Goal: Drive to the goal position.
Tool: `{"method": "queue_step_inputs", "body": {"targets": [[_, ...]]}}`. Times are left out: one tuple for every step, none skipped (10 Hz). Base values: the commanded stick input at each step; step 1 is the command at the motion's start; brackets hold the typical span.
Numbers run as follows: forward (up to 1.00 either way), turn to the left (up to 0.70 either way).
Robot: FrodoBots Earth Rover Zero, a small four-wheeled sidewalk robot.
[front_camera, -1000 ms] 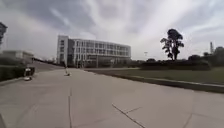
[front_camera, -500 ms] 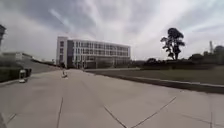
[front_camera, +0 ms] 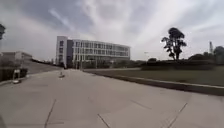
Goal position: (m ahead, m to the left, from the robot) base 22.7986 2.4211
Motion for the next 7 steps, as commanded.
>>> {"method": "queue_step_inputs", "body": {"targets": [[0.70, 0.00], [0.70, 0.00], [0.70, 0.00], [0.70, 0.00], [0.70, 0.01], [0.70, 0.18], [0.70, 0.35]]}}
